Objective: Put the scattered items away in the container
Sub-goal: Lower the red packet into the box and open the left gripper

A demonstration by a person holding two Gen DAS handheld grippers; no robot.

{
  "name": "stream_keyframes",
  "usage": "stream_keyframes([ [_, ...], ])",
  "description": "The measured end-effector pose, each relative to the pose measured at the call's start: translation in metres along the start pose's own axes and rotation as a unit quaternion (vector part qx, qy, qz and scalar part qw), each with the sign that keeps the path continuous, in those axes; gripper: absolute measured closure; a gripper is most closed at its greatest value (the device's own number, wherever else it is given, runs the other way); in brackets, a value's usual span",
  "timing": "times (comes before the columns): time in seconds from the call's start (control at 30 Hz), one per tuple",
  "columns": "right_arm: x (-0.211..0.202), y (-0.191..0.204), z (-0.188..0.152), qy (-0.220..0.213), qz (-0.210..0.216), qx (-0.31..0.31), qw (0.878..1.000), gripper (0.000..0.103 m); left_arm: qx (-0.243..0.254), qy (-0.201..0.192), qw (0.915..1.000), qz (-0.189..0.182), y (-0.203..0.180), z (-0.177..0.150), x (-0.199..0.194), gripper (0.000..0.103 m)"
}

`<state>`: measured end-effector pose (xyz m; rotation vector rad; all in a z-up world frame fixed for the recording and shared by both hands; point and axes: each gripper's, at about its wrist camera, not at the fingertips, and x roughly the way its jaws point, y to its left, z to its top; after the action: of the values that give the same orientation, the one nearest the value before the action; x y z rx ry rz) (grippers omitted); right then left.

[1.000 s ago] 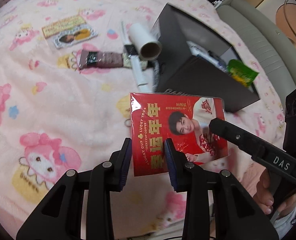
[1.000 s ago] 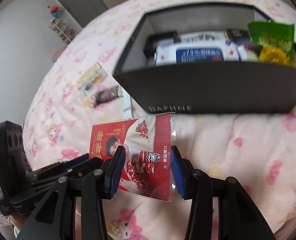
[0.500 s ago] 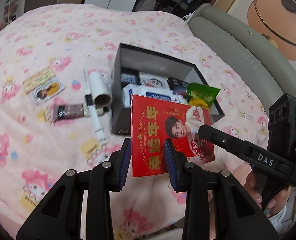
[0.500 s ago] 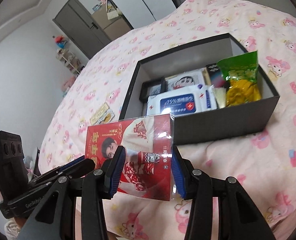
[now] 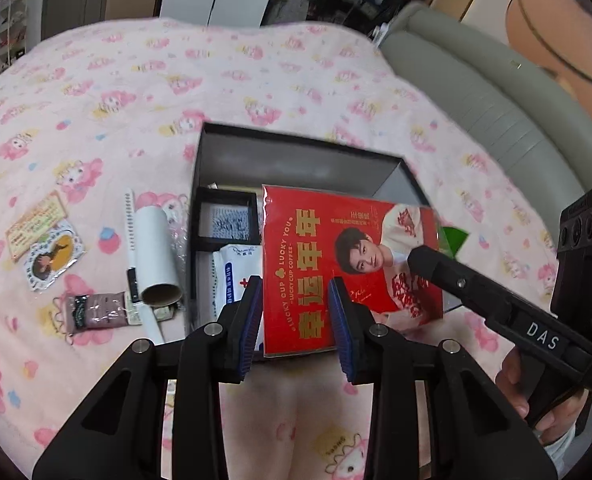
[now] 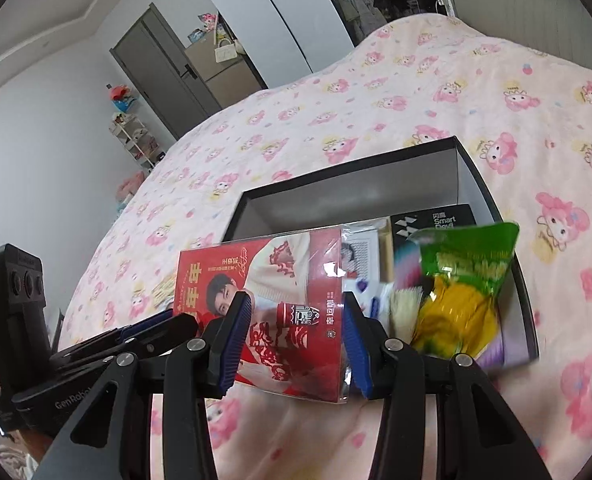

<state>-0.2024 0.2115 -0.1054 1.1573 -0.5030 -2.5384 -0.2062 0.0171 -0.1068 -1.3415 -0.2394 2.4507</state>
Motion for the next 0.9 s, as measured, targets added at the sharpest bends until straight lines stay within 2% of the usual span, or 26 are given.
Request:
stream_keyframes([
  [0.27,0.028,-0.024,0.001,0.020,0.006,-0.011,1.000,0.061,0.013,0.057,0.9971,0.047,-0.008,0.001,0.045,0.070],
  [0.53,0.040,-0.031,-0.008,0.057,-0.008,-0.029,0.998,0.061,-0.001,0.077,0.9942,0.075,-0.009,-0.006,0.063,0.070],
  [0.7,0.048,-0.039,-0.011,0.081,-0.007,-0.023,0.996,0.061,0.006,0.101,0.9894,0.104,-0.016,-0.009,0.077,0.070],
  [0.9,0.045,-0.041,-0.011,0.081,-0.017,-0.027,0.996,0.061,0.014,0.106,0.9872,0.118,-0.021,-0.008,0.083,0.070],
])
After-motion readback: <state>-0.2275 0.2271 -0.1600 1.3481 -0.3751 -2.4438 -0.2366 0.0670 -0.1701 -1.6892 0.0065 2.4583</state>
